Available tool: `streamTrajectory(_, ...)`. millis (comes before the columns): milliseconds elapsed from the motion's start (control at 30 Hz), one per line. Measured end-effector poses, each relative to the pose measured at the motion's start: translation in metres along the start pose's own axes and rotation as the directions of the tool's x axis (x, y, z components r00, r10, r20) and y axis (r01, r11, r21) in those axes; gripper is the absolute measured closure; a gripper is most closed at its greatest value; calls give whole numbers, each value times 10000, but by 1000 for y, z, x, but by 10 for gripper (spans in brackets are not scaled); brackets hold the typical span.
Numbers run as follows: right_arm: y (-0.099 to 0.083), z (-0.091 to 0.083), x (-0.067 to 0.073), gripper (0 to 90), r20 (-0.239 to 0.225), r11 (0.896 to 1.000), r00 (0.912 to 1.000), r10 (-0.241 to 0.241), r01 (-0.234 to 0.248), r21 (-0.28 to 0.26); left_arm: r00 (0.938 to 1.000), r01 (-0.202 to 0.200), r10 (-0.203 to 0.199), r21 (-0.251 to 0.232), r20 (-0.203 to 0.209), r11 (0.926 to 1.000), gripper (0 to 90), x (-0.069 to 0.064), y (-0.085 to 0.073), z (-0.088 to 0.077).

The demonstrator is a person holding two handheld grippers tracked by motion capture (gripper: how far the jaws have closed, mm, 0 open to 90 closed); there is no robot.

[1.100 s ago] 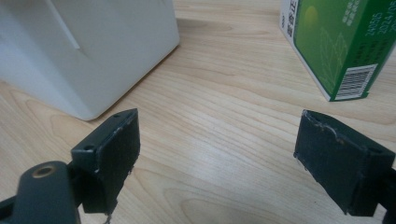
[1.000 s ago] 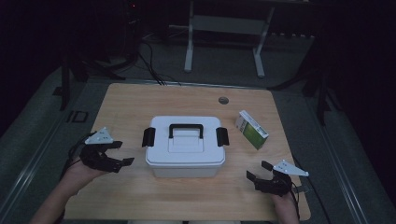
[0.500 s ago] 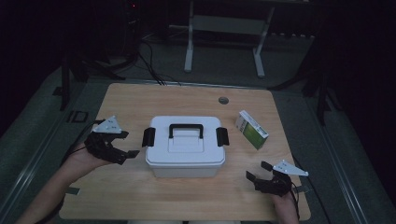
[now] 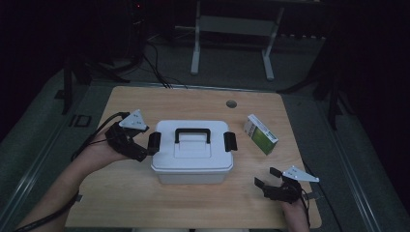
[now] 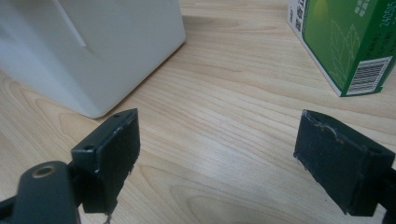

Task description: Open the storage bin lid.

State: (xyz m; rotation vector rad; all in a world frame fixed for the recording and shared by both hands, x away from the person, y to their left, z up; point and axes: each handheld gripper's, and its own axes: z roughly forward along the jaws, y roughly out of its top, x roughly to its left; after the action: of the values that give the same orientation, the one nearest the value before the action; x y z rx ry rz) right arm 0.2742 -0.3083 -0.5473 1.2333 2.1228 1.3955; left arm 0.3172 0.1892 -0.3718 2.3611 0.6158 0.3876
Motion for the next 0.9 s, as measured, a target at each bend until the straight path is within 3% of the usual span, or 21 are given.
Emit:
streamTrajectory(367,0,0,0,140,-53,10000,10000,14,-14,6,9962,-821,793,865,347,9929,189,-1,37,13)
streamTrajectory(667,-1,0,0,140,-88,10000,10000,2,-2,15,9905,-1331,1285,1074,487,9853,189,0,58,25)
streamTrajectory(900,-1,0,0,140,-127,10000,9999,-35,35,45,9833,-1780,1701,1444,651,9734,203,-1,79,38)
